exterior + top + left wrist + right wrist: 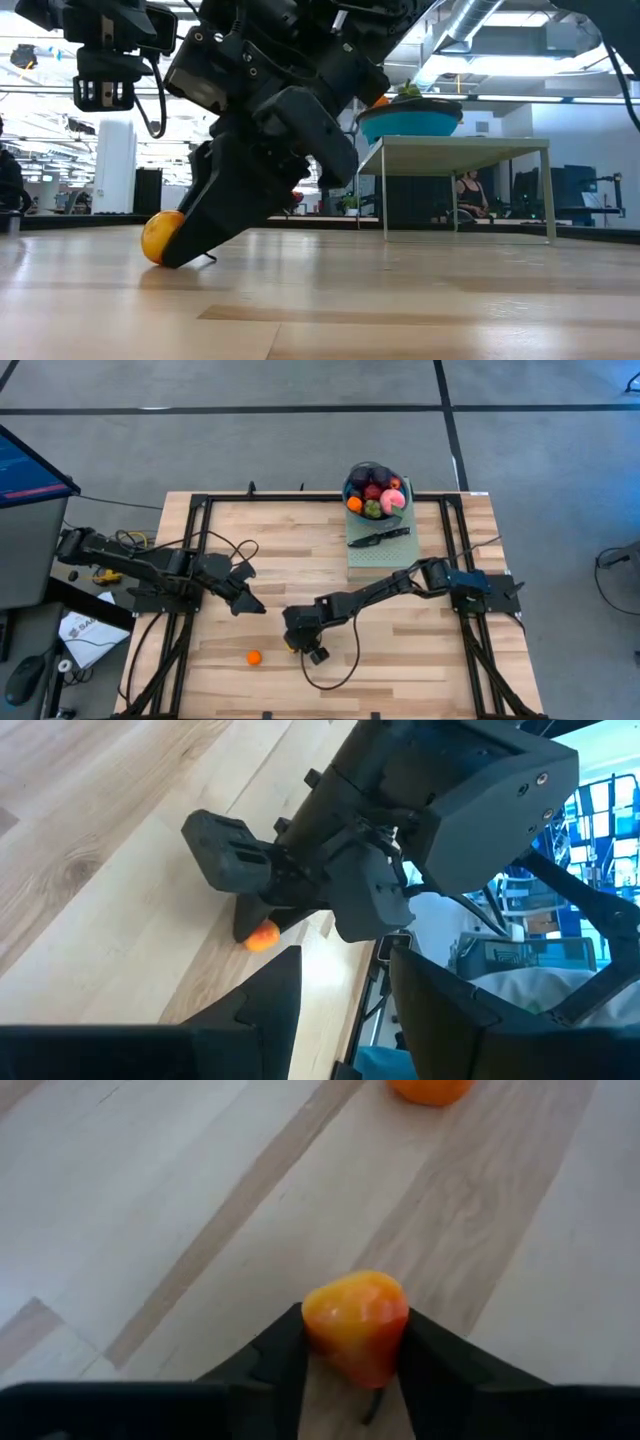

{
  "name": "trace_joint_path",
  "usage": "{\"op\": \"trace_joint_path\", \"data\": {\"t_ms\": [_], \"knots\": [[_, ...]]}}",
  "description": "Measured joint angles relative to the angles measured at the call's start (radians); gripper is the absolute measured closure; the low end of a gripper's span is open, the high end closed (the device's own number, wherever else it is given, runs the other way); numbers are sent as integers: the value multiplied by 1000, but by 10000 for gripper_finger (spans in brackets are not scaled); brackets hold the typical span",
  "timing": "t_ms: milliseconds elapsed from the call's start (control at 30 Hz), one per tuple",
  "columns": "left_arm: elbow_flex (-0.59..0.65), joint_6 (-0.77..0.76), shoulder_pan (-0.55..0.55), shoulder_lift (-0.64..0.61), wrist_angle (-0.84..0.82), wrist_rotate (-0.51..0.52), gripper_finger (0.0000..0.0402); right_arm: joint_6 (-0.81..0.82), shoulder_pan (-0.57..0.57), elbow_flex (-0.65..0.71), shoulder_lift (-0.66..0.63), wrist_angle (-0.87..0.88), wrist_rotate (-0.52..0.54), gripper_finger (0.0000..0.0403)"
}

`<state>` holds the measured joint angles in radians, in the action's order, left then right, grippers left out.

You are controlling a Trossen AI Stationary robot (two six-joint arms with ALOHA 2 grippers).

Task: Pick & Place Fruit
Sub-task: Put the orange peach into the blue strainer bowl on the shelf

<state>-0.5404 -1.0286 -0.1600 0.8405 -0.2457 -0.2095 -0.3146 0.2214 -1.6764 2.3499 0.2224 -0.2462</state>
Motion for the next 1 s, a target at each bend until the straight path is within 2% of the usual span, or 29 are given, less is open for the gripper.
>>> {"op": "trace_joint_path", "data": {"t_ms": [133, 300, 467, 633, 767, 900, 1000], "knots": [[0, 0, 0, 0, 0, 3, 253, 101, 0, 2, -15, 26, 4, 301], [0, 0, 0, 0, 1, 4, 253, 250, -8, 7, -88, 153, 10, 282], [0, 4, 1, 0, 8, 8, 253, 414, -24, 3, -245, 289, -1, 268], [0, 10, 0, 0, 18, 8, 253, 571, -30, 1, -444, 419, 1, 281], [0, 61, 2, -1, 26, 7, 253, 695, -58, 2, -605, 623, 76, 287], [0, 114, 4, -1, 39, 7, 253, 780, -118, 2, -744, 859, 221, 281], [0, 158, 4, -1, 49, 7, 253, 786, -176, 2, -815, 1008, 325, 274]]}}
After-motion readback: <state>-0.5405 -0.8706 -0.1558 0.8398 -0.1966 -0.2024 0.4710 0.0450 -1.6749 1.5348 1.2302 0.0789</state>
